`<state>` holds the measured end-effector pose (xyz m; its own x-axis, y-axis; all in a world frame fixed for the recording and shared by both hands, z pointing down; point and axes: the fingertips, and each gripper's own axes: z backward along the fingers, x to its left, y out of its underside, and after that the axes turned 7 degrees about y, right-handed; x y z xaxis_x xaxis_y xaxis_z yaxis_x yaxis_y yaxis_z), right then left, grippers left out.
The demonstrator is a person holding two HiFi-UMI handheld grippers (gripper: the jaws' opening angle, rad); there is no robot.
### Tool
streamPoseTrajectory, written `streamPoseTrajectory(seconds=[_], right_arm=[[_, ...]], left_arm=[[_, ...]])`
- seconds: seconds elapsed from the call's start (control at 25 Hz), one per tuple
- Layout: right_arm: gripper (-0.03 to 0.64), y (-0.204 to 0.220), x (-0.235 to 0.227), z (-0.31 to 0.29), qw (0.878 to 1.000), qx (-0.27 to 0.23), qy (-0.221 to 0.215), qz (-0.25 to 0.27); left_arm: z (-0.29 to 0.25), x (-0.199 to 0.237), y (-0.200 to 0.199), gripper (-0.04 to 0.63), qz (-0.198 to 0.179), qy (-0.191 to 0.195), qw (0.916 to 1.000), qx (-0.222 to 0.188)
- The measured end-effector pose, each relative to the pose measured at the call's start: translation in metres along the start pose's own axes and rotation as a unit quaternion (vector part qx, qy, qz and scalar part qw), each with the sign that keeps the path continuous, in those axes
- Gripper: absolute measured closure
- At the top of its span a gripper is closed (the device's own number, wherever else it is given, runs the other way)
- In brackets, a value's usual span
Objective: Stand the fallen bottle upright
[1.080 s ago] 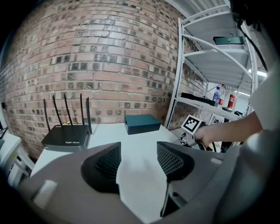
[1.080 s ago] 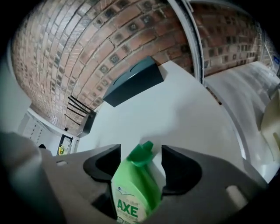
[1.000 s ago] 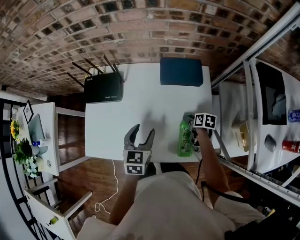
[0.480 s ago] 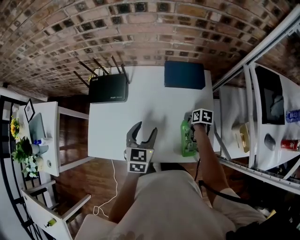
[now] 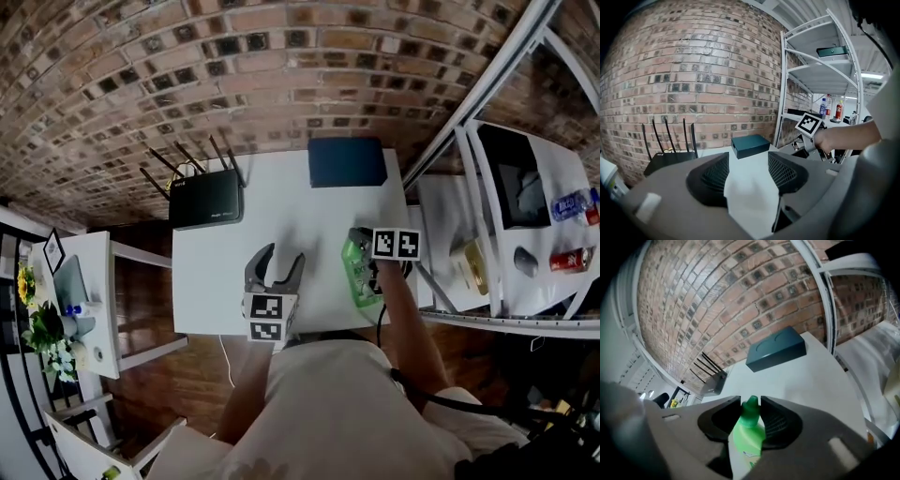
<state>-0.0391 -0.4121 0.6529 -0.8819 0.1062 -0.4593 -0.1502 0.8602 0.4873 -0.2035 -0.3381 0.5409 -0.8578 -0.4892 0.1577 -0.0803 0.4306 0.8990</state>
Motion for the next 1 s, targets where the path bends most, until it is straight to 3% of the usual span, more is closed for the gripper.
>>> streamPoseTrajectory(seconds=[0.32,0.64,1.0], right_arm=[[0.503,-0.035,0.046,0.048,0.993,-0.086,-0.087,-0.002],[0.503,-0.033,0.064,0.081,0.983,-0.148,-0.102,0.046],[0.498,-0.009,0.059,0.113,0.968,-0.228,-0.082,0.069]], left_arm=[[0.008,-0.004,-0.004,0.322,0.000,0.009,0.9999,-0.010],[0.010,-0.016,-0.003,0.322,-0.024,0.023,0.9994,-0.005],[0.015,-0.030,0.003,0.322,-0.031,0.059,0.9977,-0.006]])
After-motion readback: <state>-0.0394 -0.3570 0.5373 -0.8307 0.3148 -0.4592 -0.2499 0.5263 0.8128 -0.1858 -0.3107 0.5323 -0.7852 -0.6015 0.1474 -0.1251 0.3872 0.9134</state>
